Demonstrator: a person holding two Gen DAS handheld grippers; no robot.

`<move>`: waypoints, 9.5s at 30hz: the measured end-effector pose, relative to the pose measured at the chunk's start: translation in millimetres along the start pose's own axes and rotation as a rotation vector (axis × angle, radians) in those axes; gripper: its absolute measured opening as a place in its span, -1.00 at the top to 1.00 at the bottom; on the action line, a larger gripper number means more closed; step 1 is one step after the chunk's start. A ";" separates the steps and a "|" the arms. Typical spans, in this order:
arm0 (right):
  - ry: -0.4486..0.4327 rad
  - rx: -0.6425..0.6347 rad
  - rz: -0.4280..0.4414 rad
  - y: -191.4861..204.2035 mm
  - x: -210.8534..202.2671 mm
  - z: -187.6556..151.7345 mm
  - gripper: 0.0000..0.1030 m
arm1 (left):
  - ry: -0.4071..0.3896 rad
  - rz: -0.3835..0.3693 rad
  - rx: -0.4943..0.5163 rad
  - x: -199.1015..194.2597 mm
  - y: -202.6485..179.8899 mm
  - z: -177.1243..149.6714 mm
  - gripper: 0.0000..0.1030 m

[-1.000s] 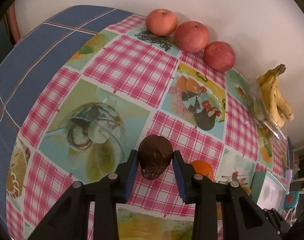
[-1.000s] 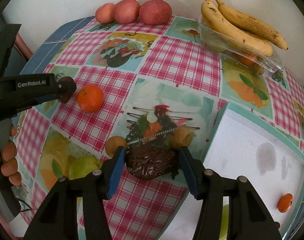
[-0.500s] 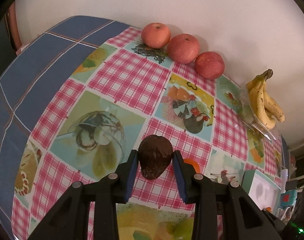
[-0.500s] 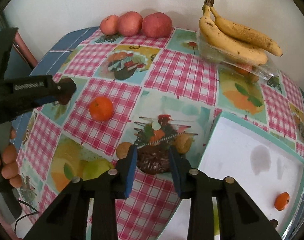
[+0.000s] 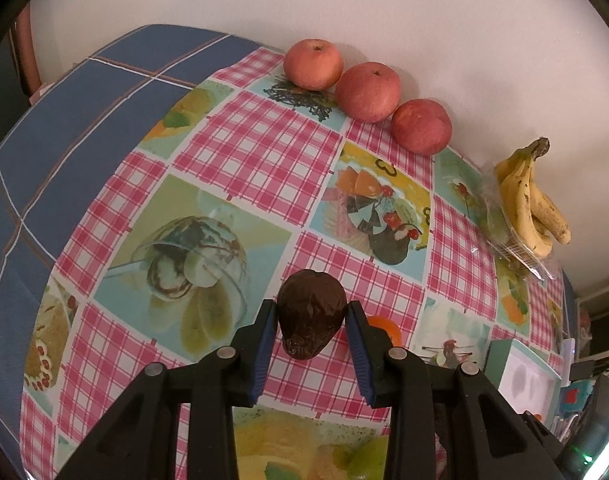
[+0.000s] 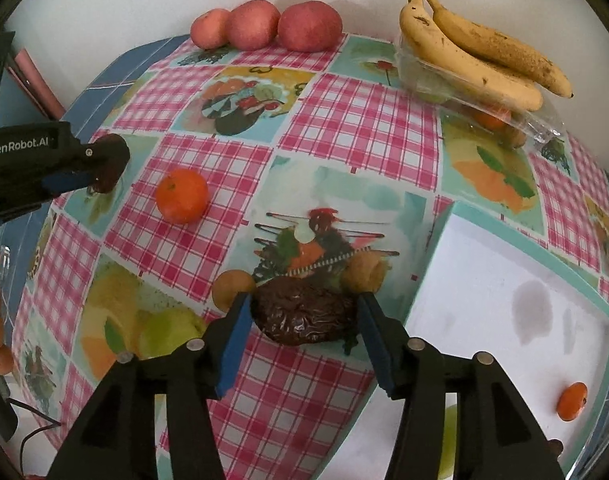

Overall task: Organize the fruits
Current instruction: 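Grasp a dark dried fruit with the left tool while the right tool grasps another, then carry both dried fruits over the white tray and open both tools, then move both tools back toward the remaining fruits on the tablecloth, then grasp a green pear with the left tool while the right tool grasps a small brown fruit, then carry the pear and brown fruit into the white tray and open both tools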

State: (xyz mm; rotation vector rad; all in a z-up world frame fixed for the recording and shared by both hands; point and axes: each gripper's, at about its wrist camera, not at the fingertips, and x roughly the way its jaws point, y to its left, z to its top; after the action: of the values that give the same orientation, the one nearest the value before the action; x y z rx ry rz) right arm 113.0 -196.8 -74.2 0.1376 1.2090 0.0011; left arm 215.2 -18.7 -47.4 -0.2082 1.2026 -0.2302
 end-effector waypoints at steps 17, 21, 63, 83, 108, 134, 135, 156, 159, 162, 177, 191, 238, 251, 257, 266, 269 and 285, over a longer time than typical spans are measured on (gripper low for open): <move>-0.006 -0.009 -0.022 2.0 4.5 -1.5 -0.12 | 0.005 0.002 -0.006 1.9 0.3 -1.0 0.28; -0.008 -0.006 -0.024 2.4 4.9 -1.6 -0.12 | 0.007 0.003 -0.006 2.2 0.2 -0.8 0.28; -0.060 0.232 -0.059 -34.2 -66.1 -22.7 -0.13 | -0.041 -0.010 0.100 -48.7 -36.5 -34.3 0.28; -0.117 0.562 -0.219 -185.8 -106.4 -69.2 -0.13 | 0.002 -0.101 0.558 -26.1 -209.9 -119.3 0.27; -0.146 0.593 -0.247 -236.9 -60.1 -74.6 -0.13 | 0.094 -0.138 0.519 45.6 -229.9 -131.3 0.27; -0.124 0.564 -0.291 -234.3 -69.3 -69.5 -0.42 | 0.045 -0.100 0.585 3.2 -239.4 -122.6 -0.48; -0.124 0.562 -0.294 -233.0 -72.1 -68.8 -0.44 | 0.042 -0.088 0.580 0.2 -237.4 -121.1 -0.51; -0.180 0.460 -0.309 -168.8 -122.3 -85.8 -0.81 | -0.110 0.146 0.406 -70.0 -127.0 -83.7 -1.00; -0.176 0.434 -0.302 -152.7 -123.0 -85.3 -0.81 | -0.129 0.166 0.364 -80.4 -106.8 -79.6 -1.00; -0.171 0.372 -0.307 -130.6 -124.2 -80.3 -0.81 | -0.147 0.188 0.319 -89.3 -87.4 -73.6 -1.00; -0.148 0.280 -0.096 -54.2 -107.2 -49.0 -0.81 | -0.148 0.221 0.142 -99.9 -22.5 -66.3 -1.00; -0.062 0.336 -0.069 -53.1 -73.9 -44.6 -0.81 | 0.027 0.171 0.151 -39.0 -37.0 -77.2 -0.92; -0.060 0.290 -0.052 -35.7 -47.3 -32.7 -0.81 | -0.022 0.084 -0.080 -51.7 22.8 -55.8 0.04; -0.087 0.159 0.035 33.9 -15.6 -5.9 -0.06 | -0.016 0.044 -0.126 -45.9 34.5 -46.0 0.04; -0.046 0.178 0.027 31.5 5.1 -4.5 0.12 | 0.008 0.033 -0.133 -37.1 35.5 -44.6 0.04; -0.050 0.212 0.058 30.0 15.9 0.2 0.47 | 0.012 0.041 -0.121 -33.9 32.9 -44.4 0.04; -0.051 0.205 0.060 32.5 16.0 0.8 0.47 | 0.007 0.037 -0.111 -37.1 28.6 -44.7 0.04; -0.190 0.245 0.034 8.6 -83.8 -1.9 0.47 | -0.106 -0.004 -0.007 -88.3 -5.6 -50.6 0.04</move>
State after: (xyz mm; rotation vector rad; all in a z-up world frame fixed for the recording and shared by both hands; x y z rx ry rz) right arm 82.2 -194.3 4.2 0.3650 1.0132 -0.1284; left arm 137.2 -0.7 15.8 -0.2267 1.0981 -0.2160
